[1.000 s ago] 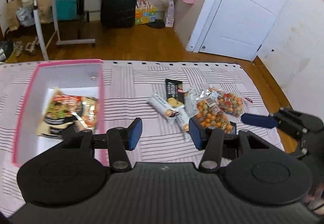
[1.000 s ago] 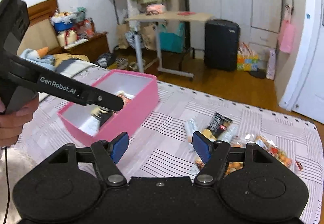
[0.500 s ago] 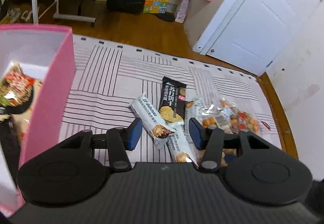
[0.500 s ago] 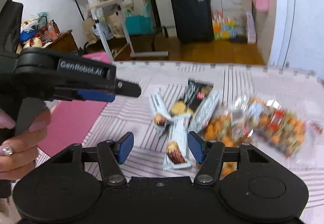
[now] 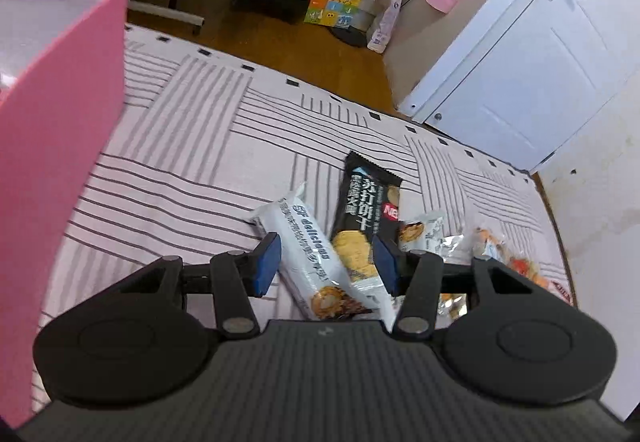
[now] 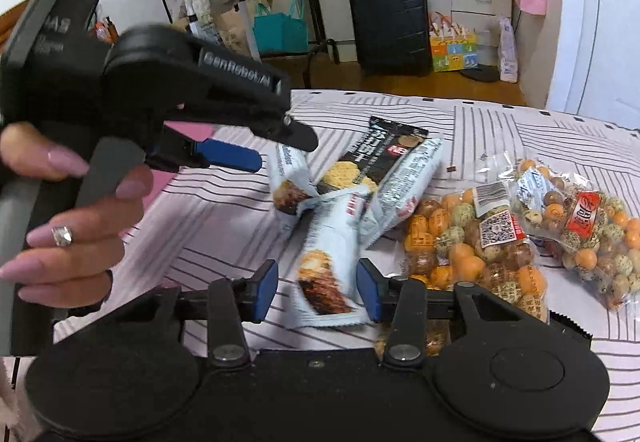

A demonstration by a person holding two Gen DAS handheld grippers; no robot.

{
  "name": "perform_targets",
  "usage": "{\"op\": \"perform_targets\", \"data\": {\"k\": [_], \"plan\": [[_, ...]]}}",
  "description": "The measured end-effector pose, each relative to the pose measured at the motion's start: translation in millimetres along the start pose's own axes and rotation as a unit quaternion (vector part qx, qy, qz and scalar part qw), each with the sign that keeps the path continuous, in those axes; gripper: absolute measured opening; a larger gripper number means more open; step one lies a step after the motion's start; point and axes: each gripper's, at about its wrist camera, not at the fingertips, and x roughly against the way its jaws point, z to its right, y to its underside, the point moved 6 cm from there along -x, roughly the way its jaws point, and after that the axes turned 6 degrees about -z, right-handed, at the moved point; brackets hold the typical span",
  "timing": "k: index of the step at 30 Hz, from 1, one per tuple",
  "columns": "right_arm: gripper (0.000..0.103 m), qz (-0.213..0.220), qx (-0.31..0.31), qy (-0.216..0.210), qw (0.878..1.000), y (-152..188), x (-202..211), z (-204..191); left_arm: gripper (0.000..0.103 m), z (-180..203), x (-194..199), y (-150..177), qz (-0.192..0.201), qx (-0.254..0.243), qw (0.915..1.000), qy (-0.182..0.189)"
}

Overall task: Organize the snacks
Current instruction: 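Reach the right tool to a white biscuit bar and grasp it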

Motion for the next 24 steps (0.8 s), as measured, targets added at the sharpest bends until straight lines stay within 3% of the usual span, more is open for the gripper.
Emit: {"op": "perform_targets", "data": {"k": [7,12,17,24], "plan": [[0.045,-0.005,0.032,0.016,0.999,3.6,-14.1,-2.9,0.052,2.3,-18.4,4.5,-0.017,-0.033,0.9972,-0.065],[0.047,0.024,0.049,0.018,0.998,7.6,-15.9,-2.4,0.053,-3.4,-26.2,10.3,-0.011,-0.038,0.996,-0.08],[0.039,0.015,0.042,0.031,0.999,9.3,-10.6,-3.9,0.052,-4.0,-24.9,14.2,0.006,-0.042,0.9958,-0.082],[0.039,-0.009,0.024,0.031,0.999,12.0,-11.1,-4.2,0.033,-9.1,-20.4,15.5,0.001,-0.012,0.9969,-0.077]]}}
